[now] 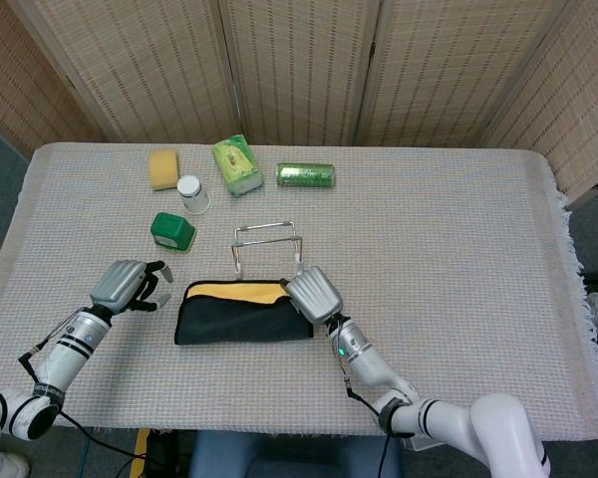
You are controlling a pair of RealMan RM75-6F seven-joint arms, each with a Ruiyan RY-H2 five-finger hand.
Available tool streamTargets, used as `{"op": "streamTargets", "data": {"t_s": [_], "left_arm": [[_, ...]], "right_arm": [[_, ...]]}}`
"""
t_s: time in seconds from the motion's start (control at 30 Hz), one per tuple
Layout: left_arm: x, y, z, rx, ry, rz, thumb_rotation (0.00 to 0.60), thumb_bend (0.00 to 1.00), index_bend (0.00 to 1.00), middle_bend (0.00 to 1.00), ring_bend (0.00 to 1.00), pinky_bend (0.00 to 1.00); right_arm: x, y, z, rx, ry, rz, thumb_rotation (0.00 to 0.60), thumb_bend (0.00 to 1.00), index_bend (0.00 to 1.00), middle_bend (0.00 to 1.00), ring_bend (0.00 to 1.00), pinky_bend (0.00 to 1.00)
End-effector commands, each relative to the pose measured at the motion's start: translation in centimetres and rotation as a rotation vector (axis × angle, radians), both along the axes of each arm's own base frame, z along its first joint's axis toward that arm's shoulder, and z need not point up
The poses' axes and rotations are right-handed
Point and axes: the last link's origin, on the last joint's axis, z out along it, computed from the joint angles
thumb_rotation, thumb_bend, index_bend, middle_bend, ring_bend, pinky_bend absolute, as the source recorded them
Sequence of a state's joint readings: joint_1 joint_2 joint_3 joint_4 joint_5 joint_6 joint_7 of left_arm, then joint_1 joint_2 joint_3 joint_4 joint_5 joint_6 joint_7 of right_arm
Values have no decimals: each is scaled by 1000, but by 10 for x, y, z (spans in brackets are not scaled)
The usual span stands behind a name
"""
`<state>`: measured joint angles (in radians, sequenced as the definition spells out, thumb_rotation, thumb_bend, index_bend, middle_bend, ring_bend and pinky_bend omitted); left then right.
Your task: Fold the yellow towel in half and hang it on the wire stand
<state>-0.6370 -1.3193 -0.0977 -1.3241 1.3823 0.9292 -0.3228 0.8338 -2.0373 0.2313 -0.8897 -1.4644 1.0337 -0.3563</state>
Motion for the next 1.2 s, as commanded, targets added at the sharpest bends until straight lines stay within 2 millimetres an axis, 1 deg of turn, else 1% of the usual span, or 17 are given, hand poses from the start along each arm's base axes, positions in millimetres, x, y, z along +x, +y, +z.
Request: {"op": "streamTargets", "data": {"t_s": [0.03,0.3,0.33,0.37,0.4,0.47,0.57,0.67,0.73,0.8,0.9,0.93,1.07,1.17,1.2], "left_arm": [[-1,-3,3,5,-4,2,600,376,473,890,809,887],[-3,-9,8,11,-5,7,600,376,466,890,806,887],[-4,-10,9,13,-7,8,600,376,466,890,806,887],[-4,-11,9,14,-7,8,600,376,465,890,806,887],[-4,-11,10,15,-7,9,600,376,465,890,806,887],[-5,-12,11,18,-7,12,600,376,464,890,806,887],[-6,-13,14,25,-10,18,600,376,461,889,805,886],[-8,-13,15,29,-12,22,600,376,460,889,805,887],[-8,-14,16,30,-12,24,600,376,459,889,805,887],[-9,-15,17,33,-13,25,600,376,459,889,805,887],[-10,-16,20,41,-16,29,600,375,459,889,805,887],[-10,-17,21,43,-16,30,600,375,459,889,805,887],[-12,-19,25,49,-17,34,600,376,459,889,805,886],[-14,-21,28,51,-14,39,600,375,459,889,805,887],[-14,-21,29,52,-14,40,600,376,459,889,805,887]], "right_arm": [[0,-4,-1,-8,0,-9,600,512,667,890,995,1000],[0,-10,-8,-4,23,-13,600,508,658,888,995,1000],[1,-10,-9,-2,24,-11,600,504,628,887,995,1000],[1,-10,-9,0,25,-10,600,497,571,883,995,1000],[1,-10,-9,2,23,-11,600,488,508,878,995,1000],[1,-10,-9,8,19,-14,600,450,349,869,995,1000],[1,-10,-7,9,10,-9,600,397,187,869,996,1000],[2,-11,-4,5,5,1,600,380,104,869,996,1000],[3,-12,-2,6,2,5,600,360,82,868,996,1000],[4,-12,1,5,0,16,600,341,78,869,996,1000],[4,-9,6,9,-3,48,600,339,80,869,996,1000],[3,-8,9,13,2,63,600,339,99,869,996,1000],[-7,-6,22,33,67,156,600,339,264,869,996,1000],[-17,-4,31,62,140,223,600,334,338,869,996,1000],[-20,-4,32,71,166,243,600,330,348,869,996,1000]]}}
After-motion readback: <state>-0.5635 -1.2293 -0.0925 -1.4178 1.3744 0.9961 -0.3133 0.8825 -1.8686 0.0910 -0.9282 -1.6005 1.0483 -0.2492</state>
